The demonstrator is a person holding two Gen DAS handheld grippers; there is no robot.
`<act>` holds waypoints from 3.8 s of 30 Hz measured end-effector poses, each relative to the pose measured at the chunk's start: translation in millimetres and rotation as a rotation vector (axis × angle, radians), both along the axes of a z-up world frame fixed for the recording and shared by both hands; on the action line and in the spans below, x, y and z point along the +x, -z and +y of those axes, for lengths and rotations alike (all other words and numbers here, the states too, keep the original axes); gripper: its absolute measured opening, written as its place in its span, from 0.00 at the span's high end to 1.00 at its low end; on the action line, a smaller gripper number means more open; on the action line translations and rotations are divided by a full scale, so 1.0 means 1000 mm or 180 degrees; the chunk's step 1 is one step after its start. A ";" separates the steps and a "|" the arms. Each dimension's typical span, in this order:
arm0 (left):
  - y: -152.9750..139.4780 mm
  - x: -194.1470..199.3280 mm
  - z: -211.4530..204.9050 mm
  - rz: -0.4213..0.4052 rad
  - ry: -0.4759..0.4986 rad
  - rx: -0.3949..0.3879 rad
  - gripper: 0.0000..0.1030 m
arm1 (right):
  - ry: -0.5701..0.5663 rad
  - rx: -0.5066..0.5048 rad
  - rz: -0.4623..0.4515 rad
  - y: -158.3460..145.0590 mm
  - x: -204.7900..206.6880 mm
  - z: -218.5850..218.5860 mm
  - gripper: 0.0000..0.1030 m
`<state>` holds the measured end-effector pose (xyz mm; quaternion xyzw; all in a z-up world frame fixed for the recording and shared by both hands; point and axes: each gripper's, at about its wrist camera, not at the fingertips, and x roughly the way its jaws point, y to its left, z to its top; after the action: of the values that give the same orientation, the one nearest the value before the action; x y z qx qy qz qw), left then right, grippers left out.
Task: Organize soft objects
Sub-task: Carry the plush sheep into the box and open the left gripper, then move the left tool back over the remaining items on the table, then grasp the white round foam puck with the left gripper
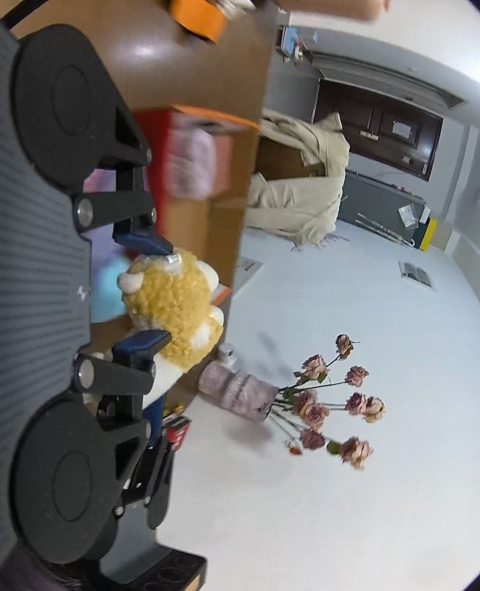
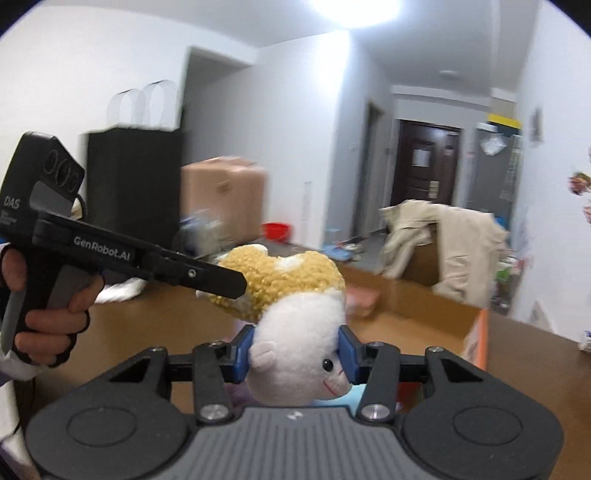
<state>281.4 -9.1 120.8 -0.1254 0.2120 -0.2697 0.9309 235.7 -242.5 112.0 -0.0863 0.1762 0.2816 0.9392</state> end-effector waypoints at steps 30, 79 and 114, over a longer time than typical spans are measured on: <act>-0.007 0.192 -0.056 0.0529 -0.0477 0.0344 0.20 | 0.1098 -0.0441 0.0438 0.016 0.233 -0.026 0.30; 0.092 -0.164 0.046 -0.0251 -0.0324 0.0745 0.00 | 0.0834 0.0506 -0.0038 0.079 -0.162 -0.057 0.01; 0.110 -0.142 -0.070 -0.0055 0.0696 0.1075 0.45 | 0.1016 0.0651 0.0600 0.098 -0.099 -0.051 0.43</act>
<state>139.7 -78.6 10.7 0.0585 0.2586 -0.3308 0.9057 136.2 -293.5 13.9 0.0652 0.2452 0.1526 0.9552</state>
